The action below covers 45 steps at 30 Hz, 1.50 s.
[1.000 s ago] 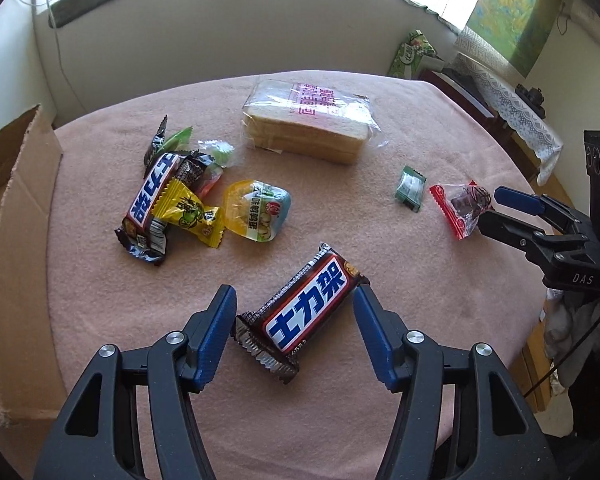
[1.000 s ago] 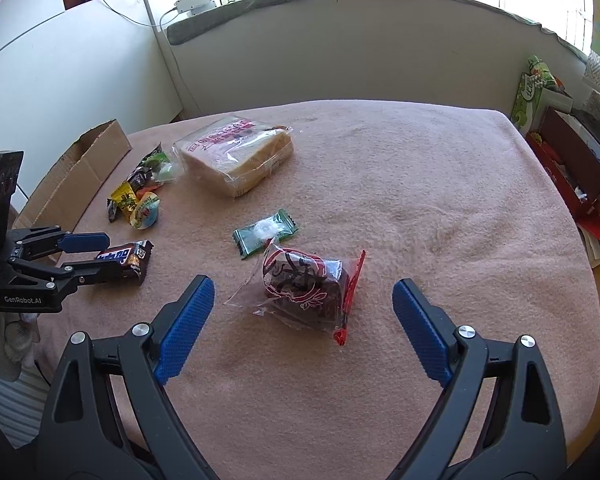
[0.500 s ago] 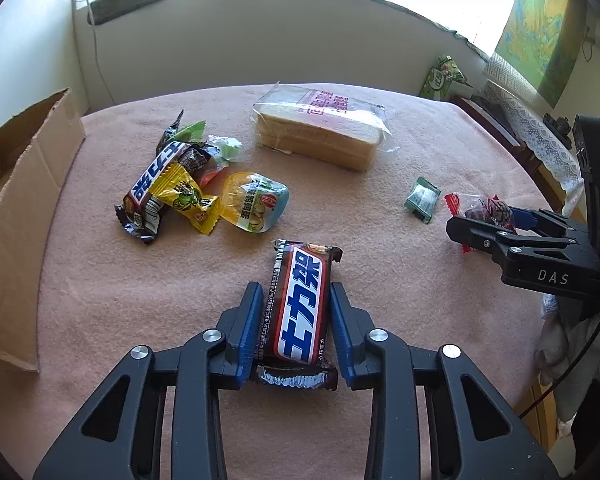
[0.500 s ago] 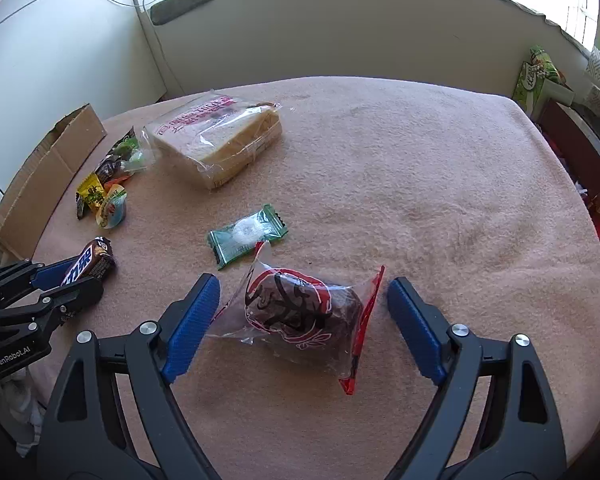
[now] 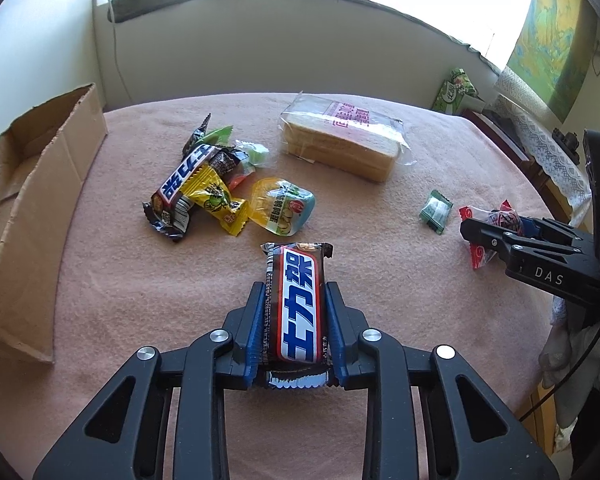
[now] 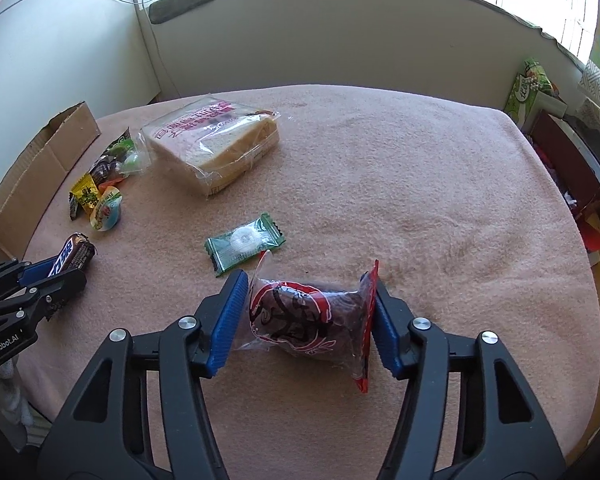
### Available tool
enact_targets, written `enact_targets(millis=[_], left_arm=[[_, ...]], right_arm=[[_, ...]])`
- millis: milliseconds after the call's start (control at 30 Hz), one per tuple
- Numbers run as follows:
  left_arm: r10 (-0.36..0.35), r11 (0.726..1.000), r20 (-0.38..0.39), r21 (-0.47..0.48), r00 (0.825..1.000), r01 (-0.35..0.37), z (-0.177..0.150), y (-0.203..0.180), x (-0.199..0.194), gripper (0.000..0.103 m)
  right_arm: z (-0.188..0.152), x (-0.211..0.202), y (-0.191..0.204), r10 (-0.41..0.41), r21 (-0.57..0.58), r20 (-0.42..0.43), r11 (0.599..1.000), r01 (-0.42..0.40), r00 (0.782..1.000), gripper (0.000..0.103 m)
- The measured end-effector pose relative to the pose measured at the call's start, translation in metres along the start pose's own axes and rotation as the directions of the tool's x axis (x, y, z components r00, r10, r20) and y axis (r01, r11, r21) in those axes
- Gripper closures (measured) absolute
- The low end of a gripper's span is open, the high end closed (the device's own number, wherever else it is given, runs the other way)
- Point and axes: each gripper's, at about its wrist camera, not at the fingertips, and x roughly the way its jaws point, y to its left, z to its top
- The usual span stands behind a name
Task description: Organize snacks
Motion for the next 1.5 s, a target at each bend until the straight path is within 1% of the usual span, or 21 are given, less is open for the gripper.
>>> enact_targets(millis=[133,467,733,1000,1233,1500], left_arm=[[0.004,1.000,0.016,-0.027,1.000,-0.003,0.000,0.009,-0.008,0.076],[0.015,0.999,0.072,-0.045,0.997,-0.012,0.002,0.023,-0.031,0.076],[0.055,0.996,0.129,-0.074,0.990,-0.045,0.011,0.044,-0.053,0.076],[0.121,0.987,0.174,-0.128,0.977,-0.099,0.018,0.080,-0.077,0.076],[0.181,0.973,0.191,-0.180,0.965,-0.146,0.018,0.117,-0.090,0.076],[0.234,0.955,0.197,-0.228,0.952,-0.188,0.016,0.149,-0.101,0.076]], right_arm=[[0.000,-0.006,0.004,0.009,0.006,0.013,1.000,-0.009,1.000,0.044],[0.014,-0.029,0.031,0.032,-0.044,0.068,0.999,-0.030,0.997,0.044],[0.027,-0.038,0.064,0.083,-0.093,0.099,0.993,-0.074,0.992,0.044],[0.050,-0.040,0.112,0.156,-0.166,0.124,0.977,-0.135,0.980,0.044],[0.068,-0.031,0.163,0.211,-0.239,0.129,0.955,-0.176,0.969,0.044],[0.087,-0.021,0.215,0.276,-0.298,0.123,0.927,-0.230,0.953,0.044]])
